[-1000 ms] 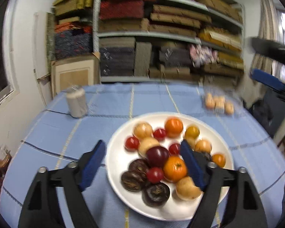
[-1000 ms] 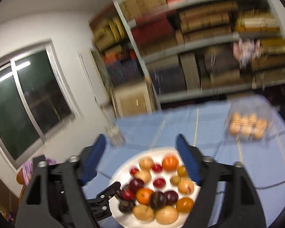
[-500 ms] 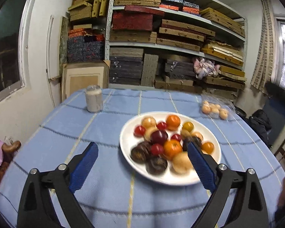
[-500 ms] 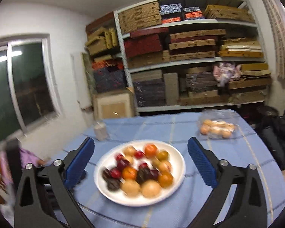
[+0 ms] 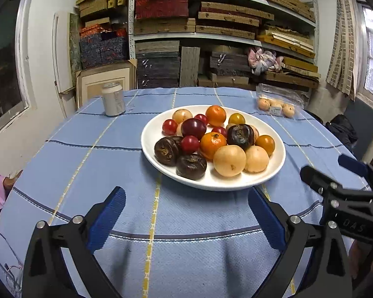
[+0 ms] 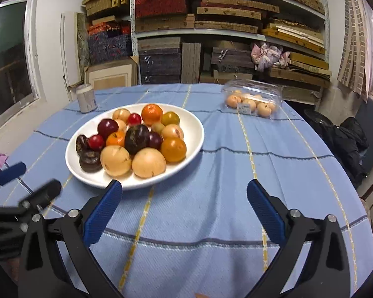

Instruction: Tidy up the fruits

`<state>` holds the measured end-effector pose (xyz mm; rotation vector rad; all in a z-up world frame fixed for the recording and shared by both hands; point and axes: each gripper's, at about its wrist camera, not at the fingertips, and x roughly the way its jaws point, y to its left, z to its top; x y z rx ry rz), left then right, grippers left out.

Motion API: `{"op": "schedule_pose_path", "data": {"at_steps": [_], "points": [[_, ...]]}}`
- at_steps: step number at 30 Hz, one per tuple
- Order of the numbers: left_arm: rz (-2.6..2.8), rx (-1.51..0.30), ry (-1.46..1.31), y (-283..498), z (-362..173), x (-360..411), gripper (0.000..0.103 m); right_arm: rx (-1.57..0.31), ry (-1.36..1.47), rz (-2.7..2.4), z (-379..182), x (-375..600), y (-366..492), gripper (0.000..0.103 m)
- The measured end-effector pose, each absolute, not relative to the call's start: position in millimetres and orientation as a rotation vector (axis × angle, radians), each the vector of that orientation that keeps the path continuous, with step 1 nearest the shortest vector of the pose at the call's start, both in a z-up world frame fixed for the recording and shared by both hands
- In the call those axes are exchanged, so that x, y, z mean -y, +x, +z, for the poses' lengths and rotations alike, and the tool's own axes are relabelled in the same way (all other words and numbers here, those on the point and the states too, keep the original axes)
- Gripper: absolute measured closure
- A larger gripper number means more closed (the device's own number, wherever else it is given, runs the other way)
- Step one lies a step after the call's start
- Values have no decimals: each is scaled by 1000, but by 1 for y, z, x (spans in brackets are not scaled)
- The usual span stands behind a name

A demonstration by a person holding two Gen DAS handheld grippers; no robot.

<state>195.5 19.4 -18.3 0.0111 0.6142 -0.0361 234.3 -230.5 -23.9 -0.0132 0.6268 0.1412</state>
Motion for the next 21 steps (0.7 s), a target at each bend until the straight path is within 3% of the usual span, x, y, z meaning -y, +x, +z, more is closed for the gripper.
{"op": "schedule_pose_path", "data": {"at_steps": [21], "points": [[-103,-646,-57,195,-15,-25,4,-716,99,145,-24,246,240,4]]}}
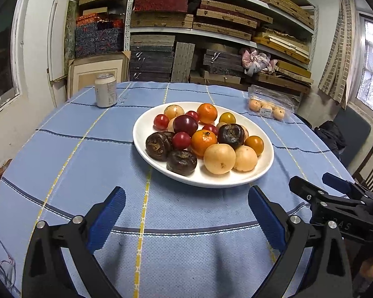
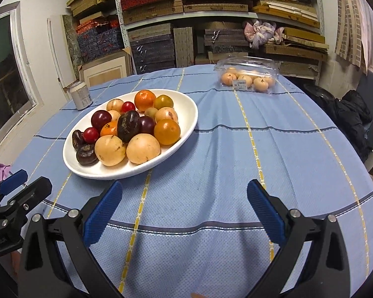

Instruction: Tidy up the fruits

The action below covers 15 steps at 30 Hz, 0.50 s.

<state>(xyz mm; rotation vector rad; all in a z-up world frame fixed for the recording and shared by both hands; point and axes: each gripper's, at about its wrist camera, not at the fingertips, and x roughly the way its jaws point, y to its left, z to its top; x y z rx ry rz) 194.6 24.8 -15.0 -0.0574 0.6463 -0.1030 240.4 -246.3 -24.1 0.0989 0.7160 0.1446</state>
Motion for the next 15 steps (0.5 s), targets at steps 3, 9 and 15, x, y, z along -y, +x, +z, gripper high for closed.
{"op": "schedule_pose_path", "data": {"at_steps": [3,9,15], "points": [[-104,-646,-58,195,-15,-25,4,-721,101,143,-25,247,241,4],[-107,-650,-55,195,-15,-23,4,-724,101,144,-25,247,241,4],[-115,-661,-35,194,-15,-18,4,-726,101,144,-25,247,241,4]]}}
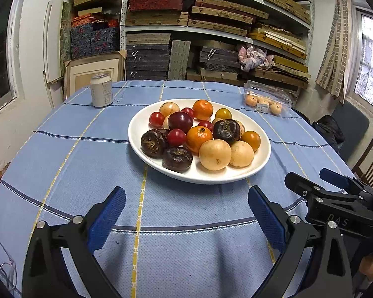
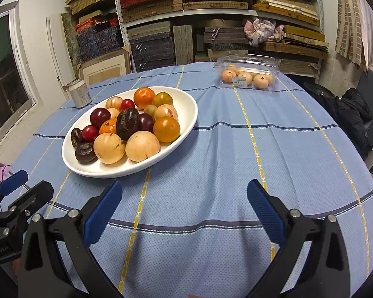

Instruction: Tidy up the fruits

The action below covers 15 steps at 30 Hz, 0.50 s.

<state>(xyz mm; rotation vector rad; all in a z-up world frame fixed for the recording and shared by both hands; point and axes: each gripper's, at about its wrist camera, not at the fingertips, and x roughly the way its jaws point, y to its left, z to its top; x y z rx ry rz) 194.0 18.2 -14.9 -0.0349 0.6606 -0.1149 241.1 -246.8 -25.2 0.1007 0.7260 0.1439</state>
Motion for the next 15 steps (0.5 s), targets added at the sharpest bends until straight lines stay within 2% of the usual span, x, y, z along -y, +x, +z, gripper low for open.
{"op": "schedule_pose_path", "data": {"at_steps": [15], "points": [[-100,-651,-7,192,-16,-17,4,-732,100,143,-27,247,241,4]]}}
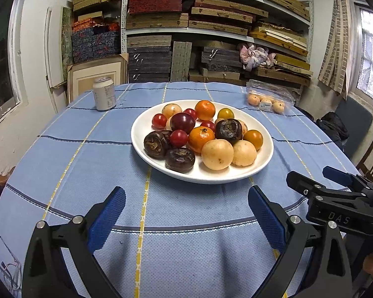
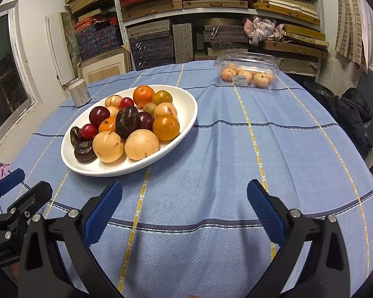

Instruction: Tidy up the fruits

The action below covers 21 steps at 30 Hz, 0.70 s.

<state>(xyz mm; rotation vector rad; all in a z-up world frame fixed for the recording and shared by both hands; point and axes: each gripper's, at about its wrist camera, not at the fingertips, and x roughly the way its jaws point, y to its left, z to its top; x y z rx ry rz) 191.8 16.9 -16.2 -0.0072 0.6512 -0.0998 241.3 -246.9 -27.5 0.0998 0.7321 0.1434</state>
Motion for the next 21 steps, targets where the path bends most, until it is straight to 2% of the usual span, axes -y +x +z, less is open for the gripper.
{"op": "schedule_pose_path", "data": {"at_steps": [21], "points": [[-95,-657,-28,193,-16,-21,4,-742,98,141,-31,249,241,4]]}}
